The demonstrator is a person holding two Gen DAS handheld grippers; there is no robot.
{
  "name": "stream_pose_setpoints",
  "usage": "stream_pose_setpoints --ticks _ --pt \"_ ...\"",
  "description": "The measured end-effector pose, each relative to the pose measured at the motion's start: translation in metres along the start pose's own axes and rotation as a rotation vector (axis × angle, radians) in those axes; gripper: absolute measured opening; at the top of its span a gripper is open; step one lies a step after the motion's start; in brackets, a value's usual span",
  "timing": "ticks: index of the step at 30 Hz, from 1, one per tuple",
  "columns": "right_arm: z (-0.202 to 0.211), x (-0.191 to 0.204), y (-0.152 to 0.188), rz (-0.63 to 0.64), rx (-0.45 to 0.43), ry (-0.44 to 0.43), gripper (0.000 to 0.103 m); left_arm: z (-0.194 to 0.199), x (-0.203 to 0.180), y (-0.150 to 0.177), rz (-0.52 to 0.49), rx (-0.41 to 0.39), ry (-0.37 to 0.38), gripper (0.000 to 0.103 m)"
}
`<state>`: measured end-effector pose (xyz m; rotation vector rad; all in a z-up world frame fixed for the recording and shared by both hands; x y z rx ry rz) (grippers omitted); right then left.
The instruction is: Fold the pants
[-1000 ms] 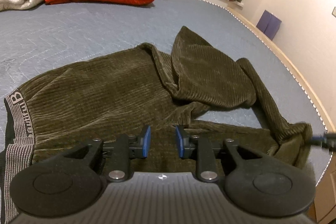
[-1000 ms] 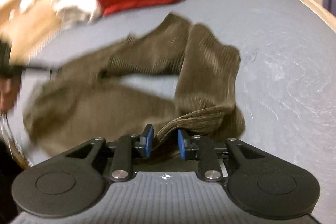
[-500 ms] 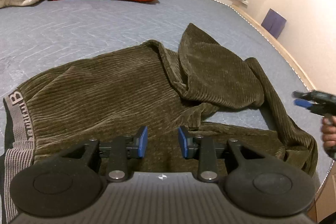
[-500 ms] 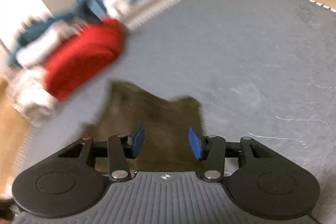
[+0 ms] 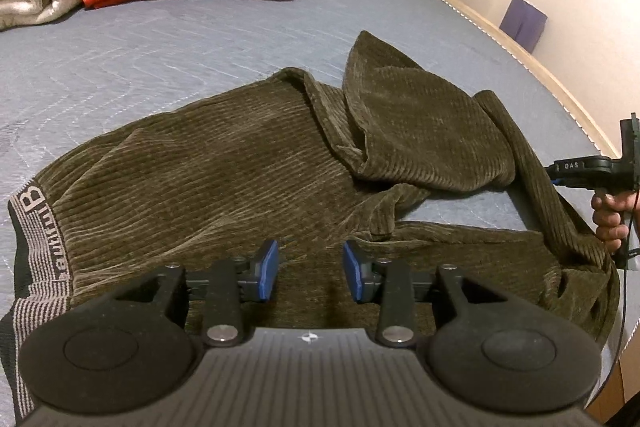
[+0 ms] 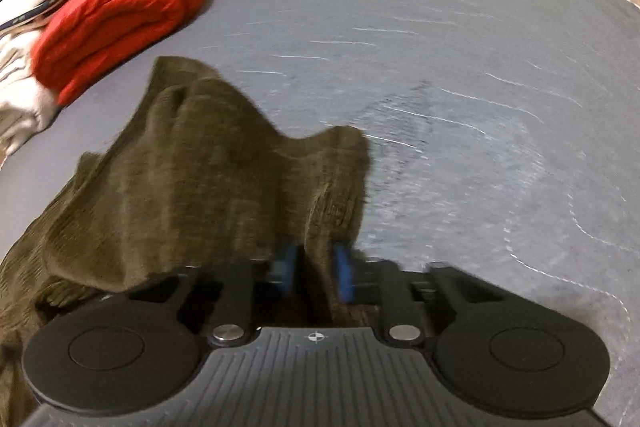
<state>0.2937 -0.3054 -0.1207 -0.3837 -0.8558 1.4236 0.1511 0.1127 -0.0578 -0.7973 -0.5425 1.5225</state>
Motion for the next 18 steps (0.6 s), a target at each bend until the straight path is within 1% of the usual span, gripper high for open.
stream_pose_setpoints --ticks 2,5,8,13,15,16,17,18 --pt "0.01 0.005 0.0 0.035 -0.017 0.002 0.009 0.002 0.0 -0.001 0.0 -0.003 0.0 0.04" --pt "0.033 0.011 -0.008 0.051 -0.06 -0.013 0.008 0.003 -0.003 0.0 -0.009 -0.006 0.0 0.04" --pt "0.063 0.013 -0.024 0.048 -0.14 -0.025 0.008 0.003 -0.005 0.001 -0.01 -0.009 0.001 0.04" --pt "0.141 0.001 -0.048 -0.004 -0.309 -0.036 0.007 0.006 -0.009 0.004 -0.012 -0.015 0.011 0.04" --pt "0.17 -0.009 -0.05 -0.009 -0.35 0.002 0.007 0.007 -0.01 0.005 -0.018 -0.014 0.012 0.04" --pt "0.187 -0.018 -0.049 -0.016 -0.367 0.037 0.007 0.008 -0.011 0.006 -0.018 -0.012 0.016 0.04" --pt "0.199 -0.027 -0.046 -0.028 -0.373 0.075 0.007 0.009 -0.012 0.006 -0.017 -0.011 0.019 0.04" --pt "0.214 -0.04 -0.041 -0.051 -0.369 0.141 0.007 0.01 -0.013 0.006 -0.016 -0.011 0.025 0.04"
Point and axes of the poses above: each gripper's, at about its wrist camera, not at the fingertips, and z roughly against the way its jaws point, x to its left, y to its underside, the point moved 5 cm from there along -z, roughly the way its jaws point, and after that the axes turned 9 degrees about -x, right-handed, at the moved point
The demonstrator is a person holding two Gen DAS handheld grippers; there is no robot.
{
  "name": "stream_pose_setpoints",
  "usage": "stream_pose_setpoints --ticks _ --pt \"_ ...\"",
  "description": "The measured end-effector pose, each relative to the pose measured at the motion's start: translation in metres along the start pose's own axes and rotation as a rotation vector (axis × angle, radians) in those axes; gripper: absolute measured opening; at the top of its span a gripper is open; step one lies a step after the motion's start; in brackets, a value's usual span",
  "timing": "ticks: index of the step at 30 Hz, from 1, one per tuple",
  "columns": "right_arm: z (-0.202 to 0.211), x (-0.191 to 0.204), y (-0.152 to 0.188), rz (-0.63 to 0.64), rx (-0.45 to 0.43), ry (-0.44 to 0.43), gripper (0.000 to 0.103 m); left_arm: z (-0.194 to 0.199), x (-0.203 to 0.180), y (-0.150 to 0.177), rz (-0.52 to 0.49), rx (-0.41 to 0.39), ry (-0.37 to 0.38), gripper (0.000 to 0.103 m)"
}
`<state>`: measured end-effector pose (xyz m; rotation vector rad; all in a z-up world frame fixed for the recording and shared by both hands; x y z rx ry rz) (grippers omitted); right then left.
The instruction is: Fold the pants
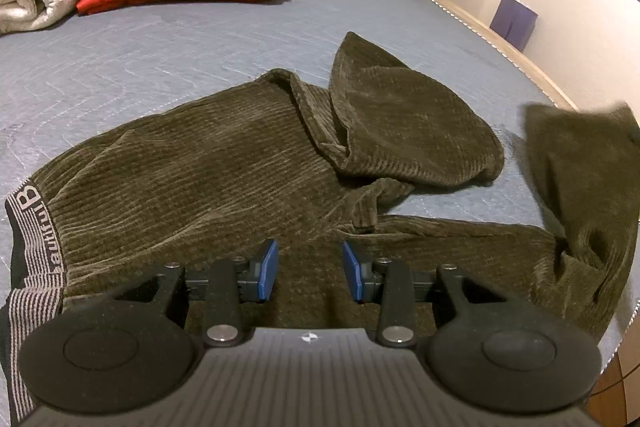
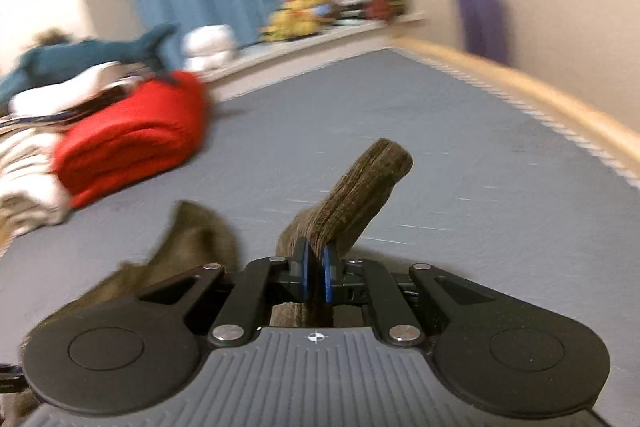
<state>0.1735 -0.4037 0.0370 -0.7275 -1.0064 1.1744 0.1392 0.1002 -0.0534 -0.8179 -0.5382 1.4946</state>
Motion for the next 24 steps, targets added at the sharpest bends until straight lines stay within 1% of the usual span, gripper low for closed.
stream_pose_setpoints --ticks 2,3,5,6,7,8,10,11,12,13,14,15,16,17,18,19,21,22,24 --pt "0.025 -0.037 0.005 -0.066 0.045 0.198 0.007 0.003 -0.004 -0.001 0.001 -0.006 0.012 0.04" --pt "0.041 -0.061 0.014 -0.123 0.074 0.326 0.007 0.005 -0.005 -0.002 0.002 -0.01 0.018 0.04" --pt "0.071 -0.105 0.034 -0.24 0.094 0.544 0.007 0.009 -0.01 -0.004 0.003 -0.016 0.032 0.04" --pt "0.084 -0.123 0.046 -0.285 0.112 0.628 0.007 0.01 -0.014 -0.005 0.003 -0.018 0.04 0.04" --pt "0.093 -0.142 0.06 -0.343 0.138 0.688 0.007 0.011 -0.017 -0.006 0.001 -0.02 0.047 0.04" --pt "0.1 -0.156 0.073 -0.411 0.162 0.728 0.007 0.012 -0.02 -0.006 0.0 -0.021 0.051 0.04" --pt "0.108 -0.177 0.094 -0.529 0.203 0.774 0.008 0.013 -0.027 -0.006 -0.004 -0.021 0.061 0.04" --pt "0.11 -0.181 0.097 -0.544 0.208 0.788 0.009 0.012 -0.03 -0.006 -0.009 -0.02 0.064 0.042" --pt "0.11 -0.179 0.096 -0.536 0.194 0.804 0.009 0.011 -0.033 -0.005 -0.014 -0.019 0.064 0.044" --pt "0.111 -0.175 0.088 -0.496 0.15 0.846 0.01 0.01 -0.036 -0.004 -0.019 -0.017 0.064 0.047" --pt "0.112 -0.168 0.077 -0.448 0.099 0.88 0.013 0.009 -0.038 -0.003 -0.025 -0.014 0.061 0.047" --pt "0.113 -0.164 0.065 -0.409 0.046 0.888 0.013 0.008 -0.039 -0.002 -0.029 -0.011 0.059 0.047" --pt "0.114 -0.16 0.053 -0.39 -0.023 0.875 0.014 0.007 -0.039 -0.001 -0.032 -0.009 0.057 0.047" --pt "0.111 -0.157 0.044 -0.394 -0.075 0.833 0.02 0.006 -0.039 0.0 -0.034 -0.007 0.055 0.047" --pt "0.101 -0.154 0.038 -0.402 -0.098 0.743 0.026 0.005 -0.038 0.001 -0.035 -0.006 0.053 0.047" --pt "0.082 -0.151 0.036 -0.403 -0.072 0.618 0.035 0.004 -0.038 0.001 -0.036 -0.005 0.049 0.047" --pt "0.045 -0.148 0.04 -0.432 -0.013 0.417 0.035 0.001 -0.035 0.002 -0.038 -0.001 0.04 0.047" --pt "0.027 -0.149 0.045 -0.44 0.016 0.364 0.036 0.0 -0.032 0.002 -0.037 0.002 0.037 0.047" --pt "-0.006 -0.154 0.052 -0.425 0.064 0.341 0.036 -0.003 -0.029 0.004 -0.038 0.01 0.03 0.047"
Point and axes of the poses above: each gripper's, at about its wrist camera, not at the fingertips, and z roughly against the way its jaws point, x to its left, y to its underside, the point moved 5 cm from there along -z, roughly the way its jaws point, and after that the axes turned 9 degrees about -x, right-handed, at the moved point
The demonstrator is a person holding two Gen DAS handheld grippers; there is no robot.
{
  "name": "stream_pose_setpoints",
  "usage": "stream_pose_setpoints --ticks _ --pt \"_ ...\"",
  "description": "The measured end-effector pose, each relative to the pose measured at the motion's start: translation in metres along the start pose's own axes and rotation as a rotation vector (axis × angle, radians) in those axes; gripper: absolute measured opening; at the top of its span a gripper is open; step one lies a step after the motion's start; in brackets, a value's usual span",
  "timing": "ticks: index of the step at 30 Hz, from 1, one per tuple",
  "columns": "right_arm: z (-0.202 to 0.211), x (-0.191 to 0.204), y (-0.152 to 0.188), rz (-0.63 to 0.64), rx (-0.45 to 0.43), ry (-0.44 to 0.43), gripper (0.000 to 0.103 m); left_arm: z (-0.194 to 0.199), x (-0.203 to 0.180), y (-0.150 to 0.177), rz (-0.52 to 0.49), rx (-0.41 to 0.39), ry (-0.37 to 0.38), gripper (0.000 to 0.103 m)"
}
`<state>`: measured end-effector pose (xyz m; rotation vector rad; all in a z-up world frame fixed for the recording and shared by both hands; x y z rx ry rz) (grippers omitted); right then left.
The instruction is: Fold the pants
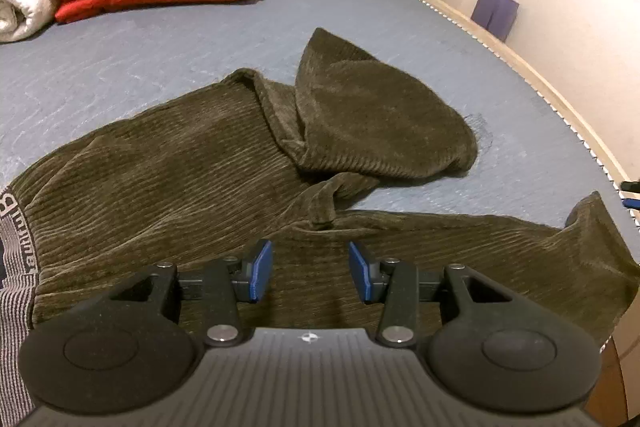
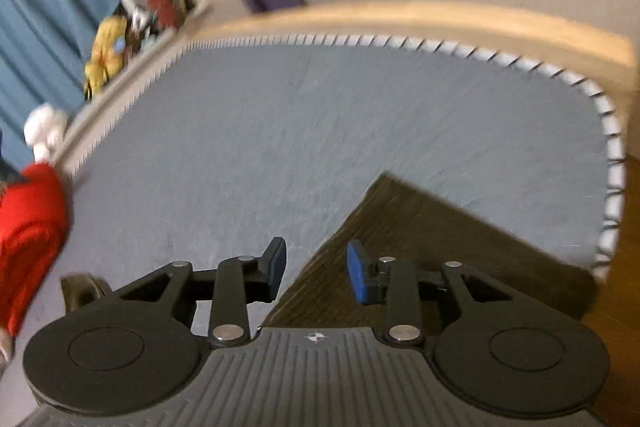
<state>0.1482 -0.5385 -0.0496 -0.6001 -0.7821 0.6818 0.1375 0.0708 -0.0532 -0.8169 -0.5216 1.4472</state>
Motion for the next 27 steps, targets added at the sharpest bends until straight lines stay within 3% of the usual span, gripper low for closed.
stream_pose_setpoints --ticks 9,10,11,13,15,18,19,20,23,27 --pt "-0.089 -0.006 0.008 0.046 0.051 0.12 0.043 -0.006 0.012 0.004 -0.009 0.015 -0.011 0.047" --pt "-0.088 -0.001 0.013 0.058 0.05 0.134 0.04 -0.006 0.012 0.004 -0.01 0.016 -0.009 0.047" --pt "-0.093 0.003 0.019 0.091 0.055 0.163 0.016 -0.007 0.012 0.004 -0.014 0.017 -0.007 0.047" --pt "-0.098 0.001 0.019 0.211 0.038 0.227 0.002 -0.008 0.009 0.005 -0.029 0.022 0.002 0.047" --pt "-0.094 0.004 0.008 0.206 -0.036 0.249 0.001 -0.011 0.007 0.006 -0.043 0.025 0.011 0.047" --pt "-0.075 0.002 -0.024 0.138 -0.243 0.269 0.0 -0.015 0.004 0.008 -0.056 0.03 0.02 0.047" --pt "-0.068 0.001 -0.034 0.167 -0.313 0.306 0.0 -0.016 0.003 0.009 -0.059 0.032 0.021 0.047" --pt "-0.068 -0.003 -0.039 0.172 -0.317 0.307 0.0 -0.018 0.003 0.009 -0.063 0.034 0.021 0.047" --pt "-0.077 -0.031 -0.034 0.043 -0.151 0.23 0.007 -0.018 0.005 0.011 -0.068 0.039 0.018 0.047" --pt "-0.063 -0.057 -0.027 0.124 -0.061 0.229 0.021 -0.012 0.007 0.008 -0.058 0.028 0.023 0.047"
Point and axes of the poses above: each gripper's, at about its wrist camera, not at the fingertips, and z roughly against the way its jaws point, x to its left, y to its underside, the point moved 5 cm from there along -z, roughly the way its jaws point, and after that the axes turned 9 degrees about -x, right-handed, at the moved point
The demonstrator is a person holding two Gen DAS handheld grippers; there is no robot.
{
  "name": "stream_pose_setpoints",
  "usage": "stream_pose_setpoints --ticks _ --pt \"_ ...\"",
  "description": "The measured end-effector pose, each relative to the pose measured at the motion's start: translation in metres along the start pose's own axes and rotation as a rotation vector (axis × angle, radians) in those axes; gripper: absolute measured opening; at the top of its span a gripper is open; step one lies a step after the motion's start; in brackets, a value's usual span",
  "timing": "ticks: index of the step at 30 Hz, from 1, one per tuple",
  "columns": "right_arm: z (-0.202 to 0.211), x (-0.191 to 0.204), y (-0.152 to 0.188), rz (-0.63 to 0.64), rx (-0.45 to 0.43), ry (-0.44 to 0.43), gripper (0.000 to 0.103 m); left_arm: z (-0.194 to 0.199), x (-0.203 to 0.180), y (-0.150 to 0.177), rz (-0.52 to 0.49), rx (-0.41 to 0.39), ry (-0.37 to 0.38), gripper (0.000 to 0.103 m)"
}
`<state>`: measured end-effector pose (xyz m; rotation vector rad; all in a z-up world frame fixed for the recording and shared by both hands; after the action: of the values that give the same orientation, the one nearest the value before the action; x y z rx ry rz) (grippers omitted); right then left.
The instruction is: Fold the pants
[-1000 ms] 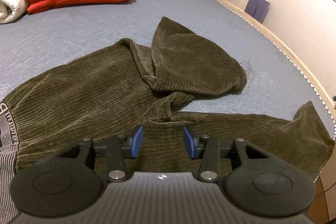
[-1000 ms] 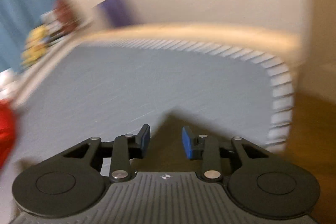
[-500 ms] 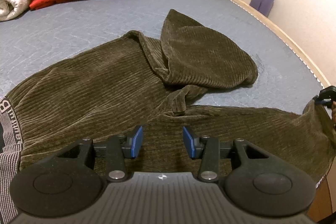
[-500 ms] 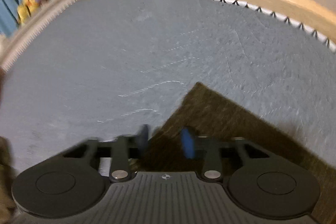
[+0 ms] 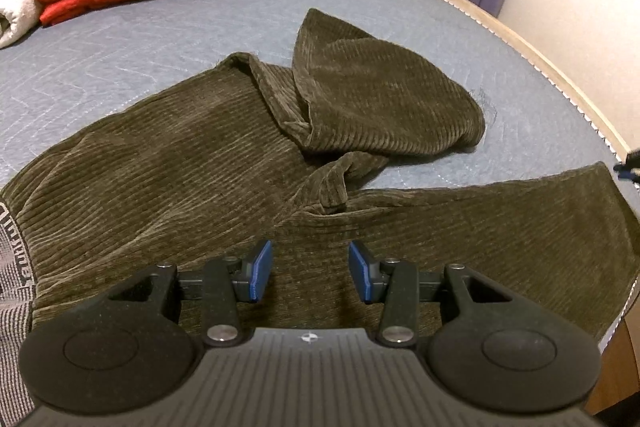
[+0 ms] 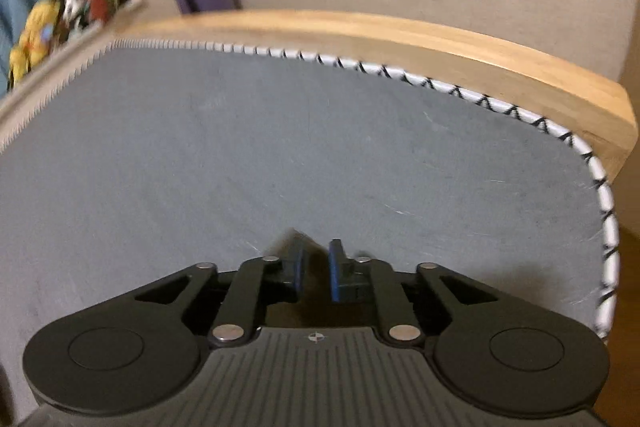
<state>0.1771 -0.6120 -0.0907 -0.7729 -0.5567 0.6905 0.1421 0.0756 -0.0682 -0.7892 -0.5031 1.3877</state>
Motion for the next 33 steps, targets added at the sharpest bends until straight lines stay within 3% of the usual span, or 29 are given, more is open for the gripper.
stream_pose_setpoints --ticks 2,4,11,15,17,18,19,23,26,28,33 --pt "0.012 -0.013 0.003 0.054 0.026 -0.028 0.041 0.005 0.0 -0.002 0.001 -0.01 0.007 0.047" --pt "0.027 -0.03 0.006 0.116 0.054 -0.057 0.049 0.011 0.0 -0.003 -0.001 -0.019 0.013 0.047" --pt "0.067 -0.075 0.033 0.289 0.199 -0.098 0.06 0.029 0.019 -0.003 0.032 -0.027 -0.002 0.047" --pt "0.074 -0.077 0.058 0.407 0.264 -0.097 0.055 0.046 0.054 0.002 0.089 -0.032 -0.064 0.048" --pt "0.077 -0.076 0.06 0.419 0.275 -0.11 0.035 0.059 0.076 0.006 0.125 -0.033 -0.099 0.048" --pt "0.079 -0.075 0.058 0.439 0.27 -0.098 0.018 0.066 0.087 0.008 0.146 -0.033 -0.114 0.048" --pt "0.08 -0.074 0.055 0.437 0.263 -0.1 0.014 0.075 0.1 0.011 0.171 -0.031 -0.131 0.049" --pt "0.074 -0.081 0.044 0.346 0.23 -0.022 0.014 0.106 0.148 0.028 0.269 -0.016 -0.197 0.058" --pt "0.072 -0.074 0.044 0.475 0.143 0.133 0.021 0.12 0.174 0.046 0.317 0.018 -0.222 0.071" --pt "0.079 -0.064 0.041 0.542 0.067 0.183 0.026 0.123 0.186 0.059 0.34 0.058 -0.225 0.073" --pt "0.111 -0.014 0.025 0.533 -0.116 0.063 0.027 0.122 0.207 0.081 0.391 0.115 -0.239 0.075"
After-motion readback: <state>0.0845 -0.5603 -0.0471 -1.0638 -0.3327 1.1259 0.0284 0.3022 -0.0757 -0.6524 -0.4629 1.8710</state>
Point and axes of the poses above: each gripper's, at about its wrist camera, not at the fingertips, and z roughly against the way its jaws point, x to its left, y to its underside, the point moved 5 cm from there along -z, roughly the way its jaws point, and after that the axes turned 9 degrees about -x, right-handed, at the moved point
